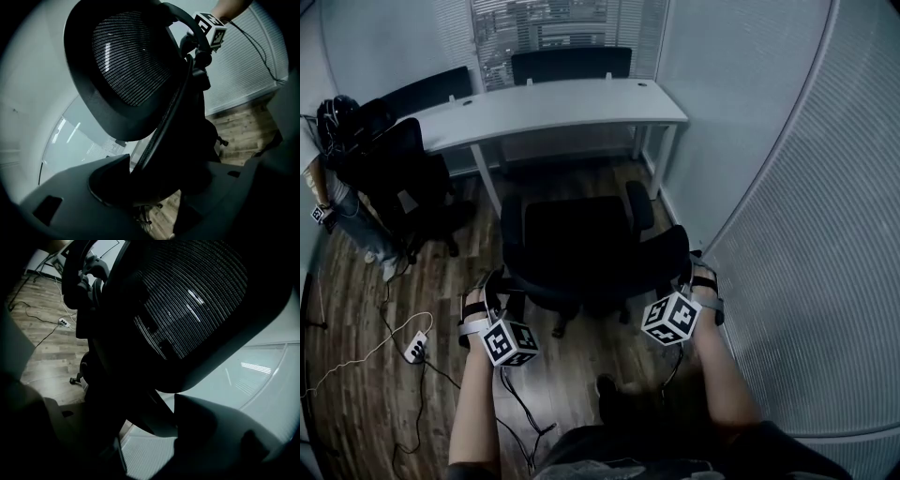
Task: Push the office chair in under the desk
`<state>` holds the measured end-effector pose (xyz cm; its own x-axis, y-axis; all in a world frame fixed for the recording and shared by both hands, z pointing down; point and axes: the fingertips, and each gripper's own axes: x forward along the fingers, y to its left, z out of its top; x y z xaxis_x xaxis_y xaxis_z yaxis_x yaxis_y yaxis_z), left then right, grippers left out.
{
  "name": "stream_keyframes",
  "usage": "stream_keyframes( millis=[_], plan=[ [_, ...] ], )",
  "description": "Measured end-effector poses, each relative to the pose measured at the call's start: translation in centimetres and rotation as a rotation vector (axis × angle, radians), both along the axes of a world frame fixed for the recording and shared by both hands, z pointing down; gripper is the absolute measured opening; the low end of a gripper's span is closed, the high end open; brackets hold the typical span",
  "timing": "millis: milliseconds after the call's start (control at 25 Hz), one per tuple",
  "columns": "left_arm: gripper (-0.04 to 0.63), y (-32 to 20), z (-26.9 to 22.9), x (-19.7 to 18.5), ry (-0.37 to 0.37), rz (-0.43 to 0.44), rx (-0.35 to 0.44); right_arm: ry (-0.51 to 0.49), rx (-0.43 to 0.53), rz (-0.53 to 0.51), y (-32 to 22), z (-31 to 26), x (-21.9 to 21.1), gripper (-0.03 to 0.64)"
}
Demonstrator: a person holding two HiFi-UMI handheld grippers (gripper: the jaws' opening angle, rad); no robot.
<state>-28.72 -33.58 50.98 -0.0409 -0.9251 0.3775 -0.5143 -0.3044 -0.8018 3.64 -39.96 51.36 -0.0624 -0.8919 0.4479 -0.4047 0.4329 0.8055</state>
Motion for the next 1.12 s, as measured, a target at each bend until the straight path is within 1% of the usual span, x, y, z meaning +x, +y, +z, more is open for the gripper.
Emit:
stream_keyframes(
  millis=[120, 440, 680, 960, 1120],
  plan=[
    [0.282, -3.5, -0.3, 0.3, 0.004, 0.001, 0.011, -0.001, -0.005, -0.01, -3.4, -0.3, 0.2, 0.305],
    [0.281, -12.0, 0.0, 1.3, -0.003, -0.017, -0.018, 0.0, -0.009, -0.009, -11.5, -0.2, 1.4, 0.305],
    [0.282, -17.4, 0.4, 1.3, 0.009, -0.041, -0.061, -0.018, -0.036, -0.052, -16.4, -0.1, 1.4, 0.305],
    [0.282, -22.3, 0.5, 1.5, -0.002, -0.063, -0.071, -0.007, -0.036, -0.042, -21.6, 0.3, 1.6, 0.304],
    [0.282, -25.0, 0.5, 1.5, 0.0, -0.048, -0.065, 0.002, -0.031, -0.039, -24.3, 0.3, 1.6, 0.304]
  ],
)
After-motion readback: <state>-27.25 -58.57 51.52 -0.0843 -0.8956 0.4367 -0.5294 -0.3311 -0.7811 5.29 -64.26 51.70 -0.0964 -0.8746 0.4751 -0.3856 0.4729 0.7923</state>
